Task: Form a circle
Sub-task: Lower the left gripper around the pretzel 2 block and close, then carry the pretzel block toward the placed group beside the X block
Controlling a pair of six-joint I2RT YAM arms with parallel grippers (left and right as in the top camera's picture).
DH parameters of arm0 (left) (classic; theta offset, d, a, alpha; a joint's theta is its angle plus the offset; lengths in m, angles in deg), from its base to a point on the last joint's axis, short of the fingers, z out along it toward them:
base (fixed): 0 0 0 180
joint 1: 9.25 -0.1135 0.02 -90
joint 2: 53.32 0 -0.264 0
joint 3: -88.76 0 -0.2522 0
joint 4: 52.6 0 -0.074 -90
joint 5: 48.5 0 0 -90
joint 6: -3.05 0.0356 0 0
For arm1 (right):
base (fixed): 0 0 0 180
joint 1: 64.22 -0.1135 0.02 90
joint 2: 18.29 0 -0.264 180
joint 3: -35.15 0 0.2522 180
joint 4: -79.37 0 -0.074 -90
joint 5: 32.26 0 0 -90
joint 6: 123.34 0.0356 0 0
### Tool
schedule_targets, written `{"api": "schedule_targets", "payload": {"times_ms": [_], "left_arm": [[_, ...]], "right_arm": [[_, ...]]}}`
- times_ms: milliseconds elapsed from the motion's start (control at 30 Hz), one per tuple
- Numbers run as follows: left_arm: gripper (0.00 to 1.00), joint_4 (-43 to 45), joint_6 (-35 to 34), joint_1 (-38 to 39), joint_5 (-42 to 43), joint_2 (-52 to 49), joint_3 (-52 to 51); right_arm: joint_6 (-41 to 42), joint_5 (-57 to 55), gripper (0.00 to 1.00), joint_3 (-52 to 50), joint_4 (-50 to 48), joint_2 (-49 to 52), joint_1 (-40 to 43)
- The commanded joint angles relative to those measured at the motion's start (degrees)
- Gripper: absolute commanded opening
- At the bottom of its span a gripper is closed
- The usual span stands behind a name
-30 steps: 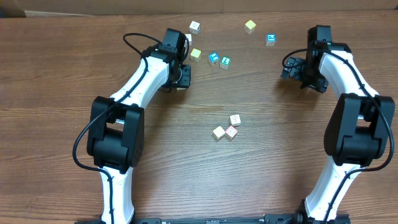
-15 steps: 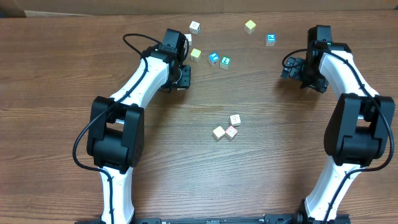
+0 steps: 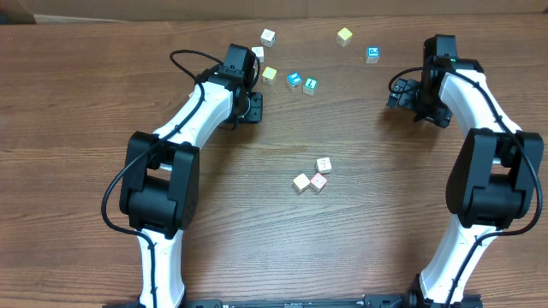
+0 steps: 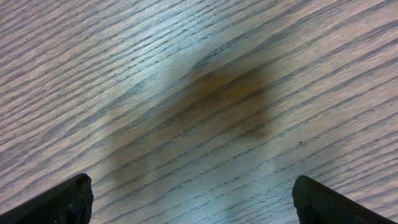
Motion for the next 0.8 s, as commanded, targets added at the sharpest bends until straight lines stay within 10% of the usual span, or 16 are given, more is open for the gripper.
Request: {"api": "schedule_targets", "payload": {"times_ms": [0, 767], "left_arm": [[0.33, -1.2, -0.1, 0.5, -0.1, -0.8, 2.2], [0.27, -14.9, 3.3, 1.6, 20.9, -0.8, 8.7]], "right_arm": [[0.0, -0.2, 1.00, 0.6, -0.2, -0.7, 0.1], [0.0, -0.2, 1.00, 0.6, -0.2, -0.7, 0.1]]}}
